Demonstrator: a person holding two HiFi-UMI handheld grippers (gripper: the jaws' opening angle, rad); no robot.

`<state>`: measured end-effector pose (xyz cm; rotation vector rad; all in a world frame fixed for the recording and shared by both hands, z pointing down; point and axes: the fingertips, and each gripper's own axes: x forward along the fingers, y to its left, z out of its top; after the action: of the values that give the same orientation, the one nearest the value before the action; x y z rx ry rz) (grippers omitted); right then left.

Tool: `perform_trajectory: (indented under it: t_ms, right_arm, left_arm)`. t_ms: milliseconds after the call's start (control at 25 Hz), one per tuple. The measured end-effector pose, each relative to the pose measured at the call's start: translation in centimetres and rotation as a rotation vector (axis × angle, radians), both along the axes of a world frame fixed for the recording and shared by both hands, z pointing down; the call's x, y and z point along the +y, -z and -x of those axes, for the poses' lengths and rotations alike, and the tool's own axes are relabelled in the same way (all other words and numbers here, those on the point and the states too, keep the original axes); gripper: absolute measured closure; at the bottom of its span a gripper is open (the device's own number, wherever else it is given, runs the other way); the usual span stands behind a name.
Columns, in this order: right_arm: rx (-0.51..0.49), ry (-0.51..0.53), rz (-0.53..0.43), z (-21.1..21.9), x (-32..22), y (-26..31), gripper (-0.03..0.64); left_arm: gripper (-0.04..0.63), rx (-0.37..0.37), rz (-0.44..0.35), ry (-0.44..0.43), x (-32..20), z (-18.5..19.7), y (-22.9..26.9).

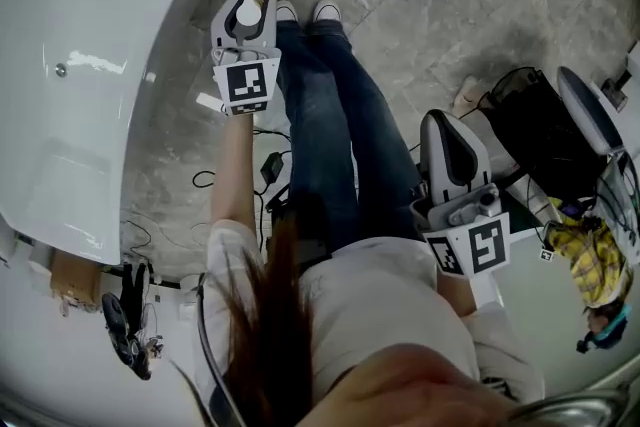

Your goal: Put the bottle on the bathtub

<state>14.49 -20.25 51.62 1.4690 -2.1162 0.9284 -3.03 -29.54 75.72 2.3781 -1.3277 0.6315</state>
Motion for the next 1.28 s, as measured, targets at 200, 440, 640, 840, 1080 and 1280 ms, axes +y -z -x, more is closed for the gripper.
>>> perform_trajectory:
  t_ms: [200, 440, 640, 840, 1080, 1280]
  right_arm:
    - [0.011, -0.005, 0.012, -0.1, -0.6, -3.4, 0.606]
    - [0.023, -0.009, 0.018, -0.2, -1.7, -7.1, 0.606]
    - [0.033, -0.007, 0.006, -0.4, -2.3, -9.6, 0.606]
    - [0.045, -0.007, -0.007, -0.5, -2.8, -11.4, 0.606]
    - [0.055, 0.004, -0.026, -0.7, -3.4, -12.3, 0.606]
    - [0.070, 0.014, -0.021, -1.0, -3.4, -13.0, 0.606]
  left_arm:
    - [0.453, -0.009, 0.061, 0.050, 0.3, 0.4, -7.0]
    - [0.453, -0.031, 0.132, 0.095, 0.3, 1.0, -15.0]
    - [0.453, -0.045, 0.172, 0.118, 0.4, 1.1, -20.3]
    - [0.453, -0.059, 0.213, 0.128, 0.7, 1.5, -24.7]
    - [0.453, -0.069, 0.239, 0.151, 0.7, 1.7, -27.5]
    - [0.453, -0.068, 0.248, 0.172, 0.7, 1.6, -29.1]
